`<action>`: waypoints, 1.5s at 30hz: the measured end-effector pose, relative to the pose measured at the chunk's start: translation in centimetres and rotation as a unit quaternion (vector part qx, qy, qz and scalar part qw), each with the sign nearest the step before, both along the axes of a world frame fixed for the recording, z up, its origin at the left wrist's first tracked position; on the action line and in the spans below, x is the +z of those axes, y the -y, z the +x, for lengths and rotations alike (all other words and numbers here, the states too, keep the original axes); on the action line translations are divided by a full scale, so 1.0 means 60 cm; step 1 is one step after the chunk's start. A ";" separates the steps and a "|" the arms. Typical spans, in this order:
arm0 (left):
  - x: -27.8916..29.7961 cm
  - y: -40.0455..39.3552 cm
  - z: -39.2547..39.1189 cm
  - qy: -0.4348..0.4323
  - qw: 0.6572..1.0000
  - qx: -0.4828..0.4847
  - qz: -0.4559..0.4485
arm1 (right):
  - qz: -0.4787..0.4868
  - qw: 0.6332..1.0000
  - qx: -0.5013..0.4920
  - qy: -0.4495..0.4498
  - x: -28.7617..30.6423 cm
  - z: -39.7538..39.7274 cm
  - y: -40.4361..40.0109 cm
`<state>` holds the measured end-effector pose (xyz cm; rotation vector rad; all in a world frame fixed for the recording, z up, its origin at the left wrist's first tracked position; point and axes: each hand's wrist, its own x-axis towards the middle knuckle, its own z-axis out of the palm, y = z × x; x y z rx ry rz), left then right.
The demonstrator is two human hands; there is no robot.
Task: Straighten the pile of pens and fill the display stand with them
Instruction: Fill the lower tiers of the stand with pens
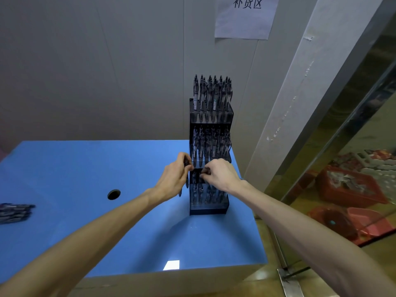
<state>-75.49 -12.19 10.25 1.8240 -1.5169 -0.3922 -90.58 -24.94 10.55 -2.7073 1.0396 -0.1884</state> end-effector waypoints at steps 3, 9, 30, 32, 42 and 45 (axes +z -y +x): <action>0.003 0.005 -0.004 0.000 1.000 -0.004 -0.005 | 0.011 0.999 -0.047 0.021 0.007 -0.019 0.013; 0.000 0.022 -0.014 0.007 1.000 -0.014 -0.007 | 0.025 0.996 -0.061 -0.052 0.011 -0.034 0.020; 0.039 0.059 -0.049 0.026 0.999 -0.037 -0.023 | 0.043 0.974 -0.131 0.178 0.065 -0.105 0.089; 0.039 0.065 -0.056 0.019 0.999 -0.038 -0.024 | 0.060 0.973 -0.119 0.191 0.057 -0.106 0.089; 0.023 0.066 -0.058 0.012 0.999 -0.020 -0.025 | 0.028 0.998 -0.053 0.019 0.020 -0.086 0.074; 0.018 0.064 -0.056 0.008 1.000 -0.012 -0.025 | 0.035 0.998 -0.051 0.002 0.019 -0.083 0.069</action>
